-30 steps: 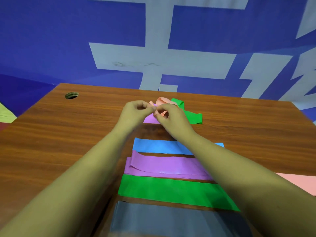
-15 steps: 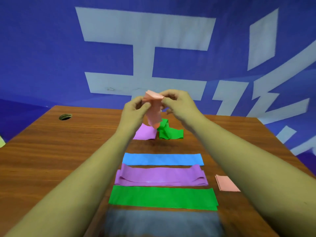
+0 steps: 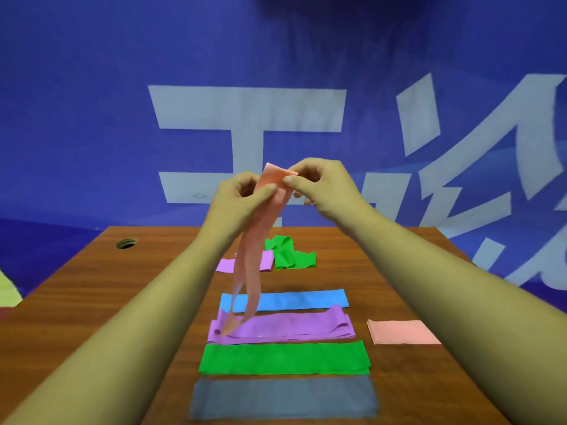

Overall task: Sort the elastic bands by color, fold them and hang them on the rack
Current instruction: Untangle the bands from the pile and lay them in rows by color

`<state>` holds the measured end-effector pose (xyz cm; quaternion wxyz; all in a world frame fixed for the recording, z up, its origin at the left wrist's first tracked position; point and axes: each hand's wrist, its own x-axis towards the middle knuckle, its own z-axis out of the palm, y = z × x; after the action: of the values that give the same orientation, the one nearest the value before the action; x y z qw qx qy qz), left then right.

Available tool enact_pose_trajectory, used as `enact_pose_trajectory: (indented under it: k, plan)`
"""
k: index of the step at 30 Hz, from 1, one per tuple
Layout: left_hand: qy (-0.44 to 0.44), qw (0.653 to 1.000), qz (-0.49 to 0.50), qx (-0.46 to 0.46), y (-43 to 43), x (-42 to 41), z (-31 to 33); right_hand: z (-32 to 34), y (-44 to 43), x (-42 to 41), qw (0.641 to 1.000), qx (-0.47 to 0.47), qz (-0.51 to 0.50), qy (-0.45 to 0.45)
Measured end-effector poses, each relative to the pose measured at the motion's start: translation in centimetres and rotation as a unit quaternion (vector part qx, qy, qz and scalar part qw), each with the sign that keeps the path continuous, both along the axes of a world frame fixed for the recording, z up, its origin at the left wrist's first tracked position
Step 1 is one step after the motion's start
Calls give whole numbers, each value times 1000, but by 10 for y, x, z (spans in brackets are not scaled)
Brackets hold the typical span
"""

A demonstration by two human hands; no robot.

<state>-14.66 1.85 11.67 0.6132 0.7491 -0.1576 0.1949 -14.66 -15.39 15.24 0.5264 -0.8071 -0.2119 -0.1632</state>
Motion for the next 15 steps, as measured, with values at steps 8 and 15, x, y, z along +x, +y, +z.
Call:
enact_pose_trajectory:
  k: [8,15]
  plan:
    - [-23,998,-60,-18,-12,-38,21,41,-14,-39,999,36,8,30]
    - [-53,998,-22,-32,-23,-54,36,47,-27,-61,999,12,11,37]
